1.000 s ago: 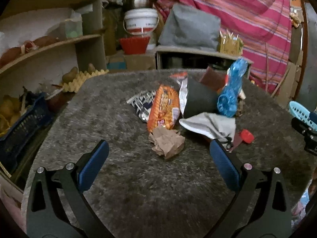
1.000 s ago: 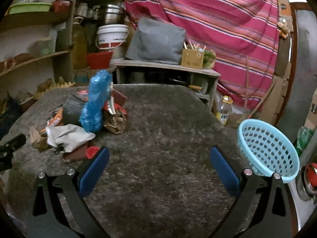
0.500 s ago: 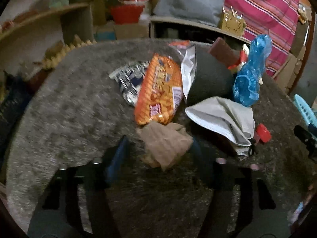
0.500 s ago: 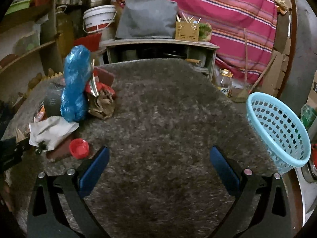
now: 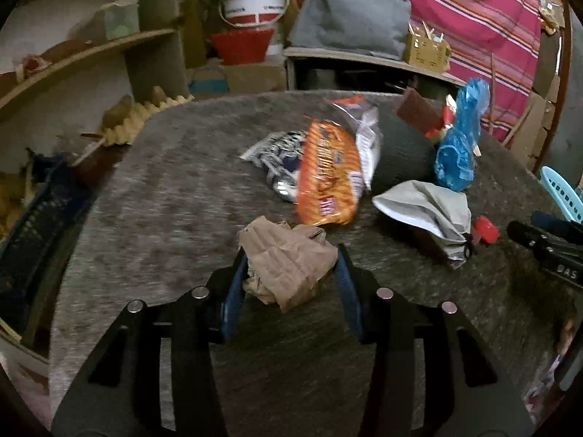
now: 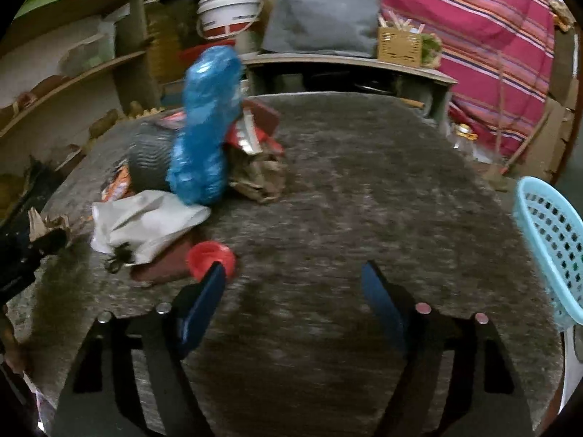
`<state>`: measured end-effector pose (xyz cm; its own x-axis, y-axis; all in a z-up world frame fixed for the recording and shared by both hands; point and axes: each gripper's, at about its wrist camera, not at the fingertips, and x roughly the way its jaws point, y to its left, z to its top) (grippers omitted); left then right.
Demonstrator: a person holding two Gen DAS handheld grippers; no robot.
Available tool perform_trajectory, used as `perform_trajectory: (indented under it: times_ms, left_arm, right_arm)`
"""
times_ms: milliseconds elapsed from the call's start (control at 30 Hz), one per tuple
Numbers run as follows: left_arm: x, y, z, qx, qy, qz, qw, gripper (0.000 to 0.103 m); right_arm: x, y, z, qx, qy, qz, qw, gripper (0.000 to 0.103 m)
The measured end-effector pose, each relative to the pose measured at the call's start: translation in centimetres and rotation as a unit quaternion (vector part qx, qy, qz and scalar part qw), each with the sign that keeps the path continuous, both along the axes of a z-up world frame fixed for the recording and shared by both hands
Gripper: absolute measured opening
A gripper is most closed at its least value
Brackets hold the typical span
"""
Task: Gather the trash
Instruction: 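Grasp the red bottle cap with the right tool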
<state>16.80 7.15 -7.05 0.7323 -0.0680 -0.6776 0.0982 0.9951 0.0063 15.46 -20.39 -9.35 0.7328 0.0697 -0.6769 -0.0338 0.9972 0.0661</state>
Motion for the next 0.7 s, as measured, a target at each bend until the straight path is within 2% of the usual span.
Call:
perform_trajectory:
  times_ms: [233,267,300,367,533,667,700]
  left_arm:
    - [-1.6,1.8,0.6,-0.004,-0.015,0.01,0.9998,0.045]
    - [-1.6,2.0,0.6,-0.004,-0.015,0.012,0.9998,0.045]
    - [-1.6,2.2,0.5,-0.004,-0.014,0.015,0.9998,0.045]
    - [-1.7,2.4,0.3,-0.005,-0.013,0.017,0.9997,0.045]
    - [-1.9,2.9,-0.2,-0.009,-0.009,0.02,0.9997,0.045]
    - [-1.9,3.0,-0.2,-0.013,-0.01,0.02,0.9997,0.045]
    - [-1.9,3.0,-0.3,-0.015,-0.009,0.021,0.9996,0.045]
  right_arm:
    - [0.3,2.5,0.1,0.009,0.0,0.029,1.0,0.072]
    - [0.6,2.7,-0.2,0.007,0.005,0.031,0.999,0.07]
    - [0.8,2.7,-0.3,0.007,0.011,0.032,0.999,0.061]
    - [1.4,2.9,-0.9,0.018,0.03,0.037,0.999,0.053]
    - [1.6,2.9,-1.1,0.027,0.039,0.044,0.998,0.046]
    - [1.7,3.1,-1.2,0.035,0.045,0.061,0.997,0.031]
    - [1.7,3.1,-1.2,0.036,0.044,0.062,0.996,0.031]
